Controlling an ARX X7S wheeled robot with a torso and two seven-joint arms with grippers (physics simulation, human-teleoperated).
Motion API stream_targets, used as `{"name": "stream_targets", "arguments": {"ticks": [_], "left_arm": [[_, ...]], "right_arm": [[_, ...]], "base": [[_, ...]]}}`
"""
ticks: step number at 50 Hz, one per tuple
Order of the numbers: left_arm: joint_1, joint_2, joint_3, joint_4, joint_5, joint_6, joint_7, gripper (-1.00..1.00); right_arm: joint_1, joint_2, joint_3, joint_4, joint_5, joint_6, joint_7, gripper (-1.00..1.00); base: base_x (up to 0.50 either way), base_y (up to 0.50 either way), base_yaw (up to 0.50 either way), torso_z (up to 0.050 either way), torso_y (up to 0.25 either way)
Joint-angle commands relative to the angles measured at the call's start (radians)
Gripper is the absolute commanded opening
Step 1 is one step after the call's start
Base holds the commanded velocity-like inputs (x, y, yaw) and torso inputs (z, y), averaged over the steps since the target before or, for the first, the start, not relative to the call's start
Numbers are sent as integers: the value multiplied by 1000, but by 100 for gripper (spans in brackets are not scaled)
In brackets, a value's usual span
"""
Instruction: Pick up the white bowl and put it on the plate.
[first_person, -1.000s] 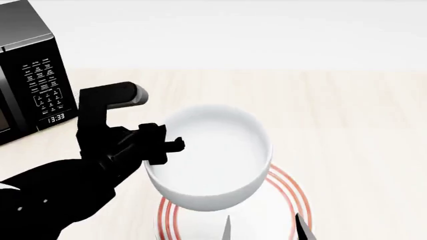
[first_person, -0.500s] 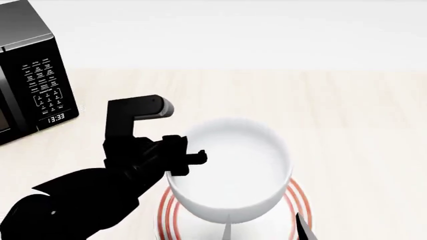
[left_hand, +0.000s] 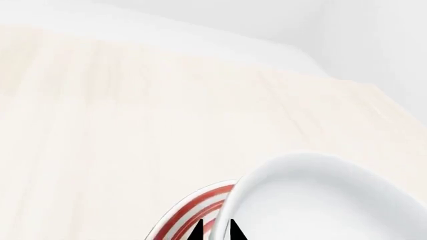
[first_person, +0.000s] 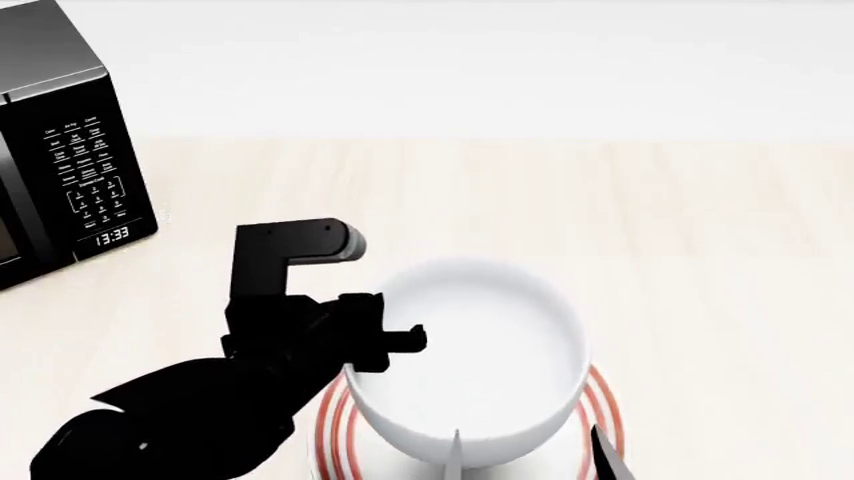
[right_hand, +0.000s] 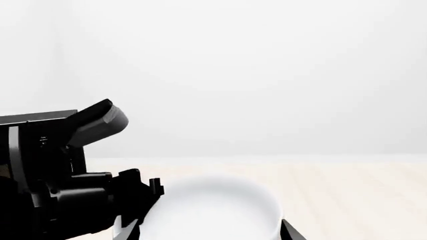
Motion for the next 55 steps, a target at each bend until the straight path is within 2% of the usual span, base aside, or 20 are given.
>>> {"name": "stream_targets", "arguments": {"ticks": [1, 55], "left_arm": [[-11, 21, 12, -36, -16, 48, 21, -100], [-25, 30, 165, -208, -99, 173, 71, -100]], "right_arm": [[2, -17, 19, 16, -35, -35, -8, 100], [5, -6, 3, 23, -34, -45, 1, 100]], "base": [[0, 0, 0, 0, 0], [0, 0, 0, 0, 1]]}}
